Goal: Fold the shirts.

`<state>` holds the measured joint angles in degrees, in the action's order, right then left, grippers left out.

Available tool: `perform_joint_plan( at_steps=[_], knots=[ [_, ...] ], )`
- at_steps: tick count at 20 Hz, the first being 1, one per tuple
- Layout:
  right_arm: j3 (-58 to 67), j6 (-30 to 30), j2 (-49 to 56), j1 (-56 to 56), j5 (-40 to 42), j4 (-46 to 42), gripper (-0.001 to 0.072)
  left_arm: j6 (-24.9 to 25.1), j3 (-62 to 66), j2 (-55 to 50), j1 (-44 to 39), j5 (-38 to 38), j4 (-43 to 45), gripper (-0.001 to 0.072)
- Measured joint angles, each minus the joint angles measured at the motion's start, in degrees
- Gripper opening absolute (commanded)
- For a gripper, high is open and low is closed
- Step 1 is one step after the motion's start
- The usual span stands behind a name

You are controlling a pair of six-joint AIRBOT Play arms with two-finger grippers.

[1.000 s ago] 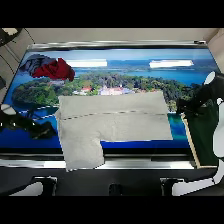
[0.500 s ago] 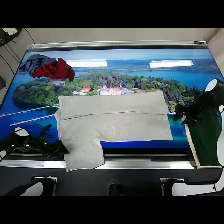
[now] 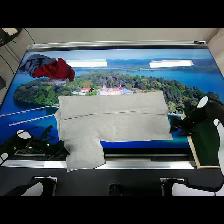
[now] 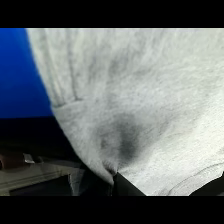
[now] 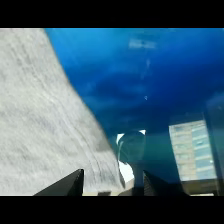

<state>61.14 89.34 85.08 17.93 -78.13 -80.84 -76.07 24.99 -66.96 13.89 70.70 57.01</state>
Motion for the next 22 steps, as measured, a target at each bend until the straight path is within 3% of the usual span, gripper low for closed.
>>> perform_joint_plan(
  at_steps=[4, 6, 7, 8, 14, 16, 22],
  knots=[
    [-2.6, -0.1, 1.1, 0.1, 2.8, 2.4, 0.0420, -0.1, -0.1, 0.0, 0.0, 0.0, 0.0, 0.0031],
    [-3.1, -0.1, 1.9, 0.2, 3.0, 3.3, 0.0225, -0.2, -0.1, 0.0, 0.0, 0.0, 0.0, 0.0031],
    [-3.4, -0.2, 2.3, 0.2, 2.6, 4.9, 0.0077, -0.2, -0.1, 0.0, 0.0, 0.0, 0.0, 0.0031],
    [-3.7, -0.3, 2.8, 0.0, 2.2, 6.7, 0.0054, -0.2, -0.1, 0.0, 0.0, 0.0, 0.0, 0.0031],
    [-3.6, -1.7, 1.6, -0.1, 3.7, 6.3, 0.0051, 1.4, 3.3, 1.3, -0.1, -2.3, 2.6, 0.0027],
    [-2.0, -2.3, -0.1, 0.0, 8.0, 4.9, 0.0050, 1.9, 7.1, 3.3, 0.1, -4.8, 4.0, 0.0025],
    [9.7, -2.8, -0.9, -1.6, 7.7, 8.2, 0.0050, 1.0, 23.2, 2.6, -0.2, -3.5, 0.5, 0.0024]
  ],
)
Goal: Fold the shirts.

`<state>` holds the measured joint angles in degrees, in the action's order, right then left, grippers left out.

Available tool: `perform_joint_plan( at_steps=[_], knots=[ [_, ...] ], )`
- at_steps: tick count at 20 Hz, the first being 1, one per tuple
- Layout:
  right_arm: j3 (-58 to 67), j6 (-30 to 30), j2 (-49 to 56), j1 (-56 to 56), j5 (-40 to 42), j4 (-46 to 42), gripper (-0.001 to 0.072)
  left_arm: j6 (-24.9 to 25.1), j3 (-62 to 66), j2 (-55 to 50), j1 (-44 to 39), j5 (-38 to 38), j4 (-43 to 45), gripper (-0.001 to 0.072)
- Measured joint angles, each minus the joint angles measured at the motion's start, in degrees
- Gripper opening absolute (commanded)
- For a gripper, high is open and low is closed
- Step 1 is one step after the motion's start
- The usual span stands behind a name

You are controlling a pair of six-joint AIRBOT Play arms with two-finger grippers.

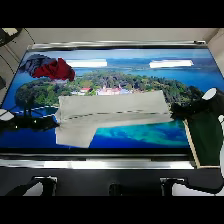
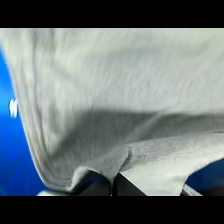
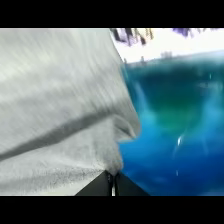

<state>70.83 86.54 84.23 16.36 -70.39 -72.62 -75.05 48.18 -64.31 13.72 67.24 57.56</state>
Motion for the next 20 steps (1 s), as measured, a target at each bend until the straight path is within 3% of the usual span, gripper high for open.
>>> perform_joint_plan(
  at_steps=[8, 13, 14, 15, 16, 17, 18, 20],
  knots=[
    [24.8, 7.1, 16.0, -5.4, 5.1, -1.1, 0.0051, -2.5, 25.1, -18.6, -0.3, -1.1, -3.3, 0.0025],
    [30.3, 9.9, 24.8, -5.9, 5.9, 0.7, 0.0054, -4.0, 30.0, -29.6, -1.5, -2.3, -3.4, 0.0029],
    [30.7, 10.0, 25.7, -5.9, 6.0, 1.0, 0.0055, -4.1, 30.3, -31.0, -1.7, -2.9, -3.5, 0.0035],
    [30.9, 10.2, 26.5, -5.9, 6.1, 1.2, 0.0075, -4.3, 30.6, -32.1, -2.0, -3.3, -3.5, 0.0109],
    [31.1, 10.4, 27.0, -5.9, 6.2, 1.4, 0.0273, -4.4, 30.8, -32.9, -2.2, -3.7, -3.5, 0.0301],
    [31.3, 10.6, 27.4, -5.9, 6.4, 1.5, 0.0566, -4.4, 31.0, -33.5, -2.3, -4.0, -3.6, 0.0531],
    [31.5, 11.1, 27.4, -5.8, 6.4, 1.7, 0.0640, -4.5, 31.3, -33.9, -2.3, -4.0, -3.7, 0.0624],
    [31.6, 11.9, 26.9, -5.0, 5.8, 1.9, 0.0640, -4.3, 32.7, -34.3, -1.9, -2.2, -3.8, 0.0623]
  ],
)
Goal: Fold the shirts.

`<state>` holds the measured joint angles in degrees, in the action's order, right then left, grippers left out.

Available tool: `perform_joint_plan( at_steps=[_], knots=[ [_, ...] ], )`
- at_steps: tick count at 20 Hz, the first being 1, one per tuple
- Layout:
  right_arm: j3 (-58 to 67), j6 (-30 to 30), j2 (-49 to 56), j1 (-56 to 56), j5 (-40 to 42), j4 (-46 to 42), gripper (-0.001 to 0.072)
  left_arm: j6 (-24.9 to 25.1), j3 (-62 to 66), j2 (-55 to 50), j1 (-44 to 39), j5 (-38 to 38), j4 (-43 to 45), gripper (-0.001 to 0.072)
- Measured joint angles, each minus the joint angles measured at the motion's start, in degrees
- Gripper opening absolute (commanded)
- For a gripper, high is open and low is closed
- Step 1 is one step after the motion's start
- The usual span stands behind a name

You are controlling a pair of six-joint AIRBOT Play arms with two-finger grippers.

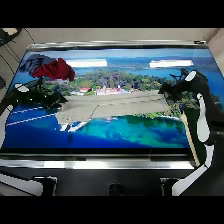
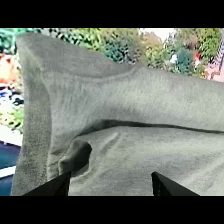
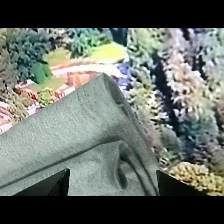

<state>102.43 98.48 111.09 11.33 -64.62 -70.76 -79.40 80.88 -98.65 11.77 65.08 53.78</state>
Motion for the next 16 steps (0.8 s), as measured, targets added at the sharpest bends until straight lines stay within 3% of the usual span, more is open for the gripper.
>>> perform_joint_plan(
  at_steps=[6, 8, 10, 11, 12, 13, 14, 15, 16],
  knots=[
    [0.1, -1.4, 2.3, 5.6, -4.9, 8.3, 0.0652, 2.0, 5.6, 2.4, 1.7, 7.2, -0.4, 0.0617],
    [0.2, -2.2, 3.9, 5.9, -6.5, 12.1, 0.0615, 2.3, 6.3, 4.9, 1.8, 8.2, -2.0, 0.0617],
    [0.3, -2.3, 5.4, 5.6, -7.4, 14.6, 0.0502, 3.3, 6.6, 7.7, 1.9, 8.6, -5.1, 0.0616],
    [0.3, -2.3, 5.9, 5.1, -7.6, 15.2, 0.0375, 4.2, 6.8, 9.2, 1.7, 8.9, -7.1, 0.0611],
    [0.2, -2.3, 6.5, 4.5, -7.9, 16.0, 0.0159, 5.3, 6.9, 10.4, 1.4, 9.0, -9.2, 0.0609],
    [0.0, -2.2, 6.8, 4.0, -7.9, 16.0, 0.0055, 6.3, 7.0, 11.4, 0.8, 9.1, -11.3, 0.0608],
    [0.0, -2.1, 6.8, 3.6, -7.9, 16.3, 0.0055, 7.0, 7.0, 12.1, 0.1, 9.2, -12.6, 0.0607],
    [0.0, -2.4, 6.5, 3.2, -7.8, 16.4, 0.0054, 7.5, 7.0, 12.5, -0.9, 9.2, -13.7, 0.0569],
    [0.0, -3.4, 5.8, 3.0, -7.7, 16.6, 0.0052, 7.9, 6.8, 12.6, -2.1, 9.1, -14.6, 0.0234]
  ],
)
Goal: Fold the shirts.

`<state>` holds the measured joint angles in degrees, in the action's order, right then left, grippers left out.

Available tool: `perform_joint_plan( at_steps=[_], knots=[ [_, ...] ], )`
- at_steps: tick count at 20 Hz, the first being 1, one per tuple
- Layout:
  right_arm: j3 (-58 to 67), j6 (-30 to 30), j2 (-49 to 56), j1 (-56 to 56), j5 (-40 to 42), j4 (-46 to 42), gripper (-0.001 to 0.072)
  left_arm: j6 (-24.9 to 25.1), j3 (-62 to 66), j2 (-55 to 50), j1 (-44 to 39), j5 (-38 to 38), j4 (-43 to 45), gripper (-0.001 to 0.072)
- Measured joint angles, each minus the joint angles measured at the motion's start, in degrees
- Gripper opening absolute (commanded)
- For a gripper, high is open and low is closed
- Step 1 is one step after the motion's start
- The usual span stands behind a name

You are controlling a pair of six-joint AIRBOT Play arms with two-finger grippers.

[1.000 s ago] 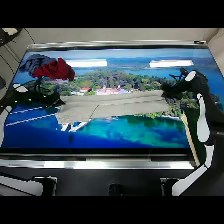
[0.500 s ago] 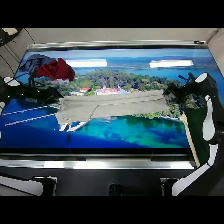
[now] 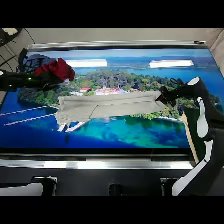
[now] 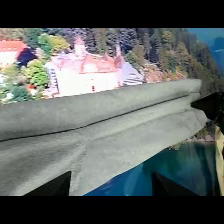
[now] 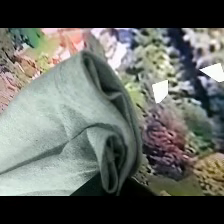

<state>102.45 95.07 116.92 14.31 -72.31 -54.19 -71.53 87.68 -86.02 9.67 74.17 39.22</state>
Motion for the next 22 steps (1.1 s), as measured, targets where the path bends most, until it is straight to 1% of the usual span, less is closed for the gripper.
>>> perform_joint_plan(
  at_steps=[1, 5, 8, 10, 14, 17, 20, 22],
  knots=[
    [0.0, -1.1, -1.4, -0.2, -0.2, 0.8, 0.0051, 0.3, -0.5, -0.1, -1.6, -0.2, -0.7, 0.0031],
    [0.1, -4.6, -10.2, -0.5, -1.9, 3.0, 0.0050, 0.4, -5.1, -1.9, -11.1, -4.6, -2.2, 0.0033],
    [0.1, -5.6, -18.3, -0.5, -5.6, 3.5, 0.0050, -2.0, -7.3, -5.5, -20.7, -10.4, -3.8, 0.0032],
    [0.2, -5.6, -23.7, -0.5, -8.8, 3.8, 0.0051, -3.1, -7.0, -8.5, -26.6, -15.1, -6.4, 0.0031],
    [0.2, -3.0, -33.2, -0.5, -16.6, 2.8, 0.0051, -4.5, -2.7, -15.4, -35.3, -22.1, -13.6, 0.0031],
    [0.2, -1.0, -39.2, -0.5, -21.6, 1.2, 0.0052, -6.3, 1.3, -20.2, -40.0, -24.1, -17.1, 0.0031],
    [0.1, 1.0, -44.5, -0.5, -25.5, 0.3, 0.0052, -9.9, 4.7, -24.5, -44.1, -26.2, -19.3, 0.0030],
    [0.2, 2.0, -47.4, -0.5, -26.9, -0.5, 0.0053, -11.3, 6.5, -27.1, -47.1, -26.9, -21.9, 0.0031]
  ],
)
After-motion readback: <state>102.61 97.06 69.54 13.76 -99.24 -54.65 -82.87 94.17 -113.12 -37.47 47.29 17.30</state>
